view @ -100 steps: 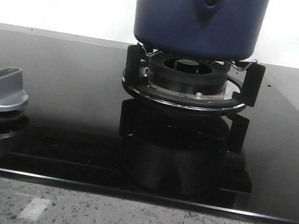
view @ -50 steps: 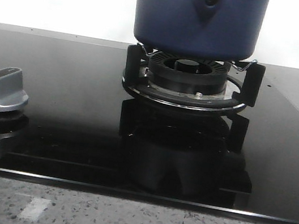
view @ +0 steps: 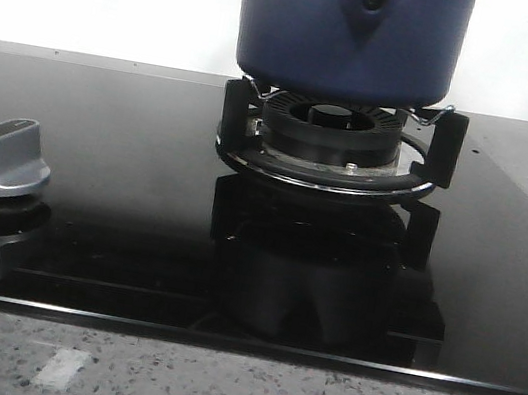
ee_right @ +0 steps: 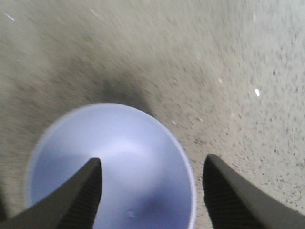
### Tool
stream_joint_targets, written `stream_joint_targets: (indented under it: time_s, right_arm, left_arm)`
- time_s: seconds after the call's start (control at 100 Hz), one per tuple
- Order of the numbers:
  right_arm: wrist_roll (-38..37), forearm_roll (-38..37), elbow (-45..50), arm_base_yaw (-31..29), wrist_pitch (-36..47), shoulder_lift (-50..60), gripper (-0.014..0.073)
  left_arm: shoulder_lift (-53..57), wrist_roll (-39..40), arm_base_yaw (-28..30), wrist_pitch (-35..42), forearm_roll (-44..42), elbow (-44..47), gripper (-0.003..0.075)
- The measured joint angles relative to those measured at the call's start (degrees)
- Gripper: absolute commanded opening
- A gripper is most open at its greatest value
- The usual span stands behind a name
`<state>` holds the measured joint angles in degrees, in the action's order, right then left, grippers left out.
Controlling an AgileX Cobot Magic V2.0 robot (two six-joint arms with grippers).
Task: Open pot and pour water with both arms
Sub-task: 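Lower the bowl onto the counter and open the right gripper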
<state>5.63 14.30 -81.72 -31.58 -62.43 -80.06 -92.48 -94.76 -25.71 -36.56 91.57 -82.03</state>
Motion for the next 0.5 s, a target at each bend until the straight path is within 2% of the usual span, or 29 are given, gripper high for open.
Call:
stream_joint_targets:
  time_s: [0.2, 0.5]
  right_arm:
    - [0.8, 4.0, -1.7, 0.0, -1.6, 5.3, 0.0414]
    - [0.9, 5.1, -1.9, 0.0, -2.0, 6.8, 0.0414]
  left_arm:
    - [-3.2, 0.0, 0.0, -1.7, 0.0, 0.0, 0.0242]
    - [-6.8, 0.0, -0.6, -4.0, 0.0, 0.0, 0.0242]
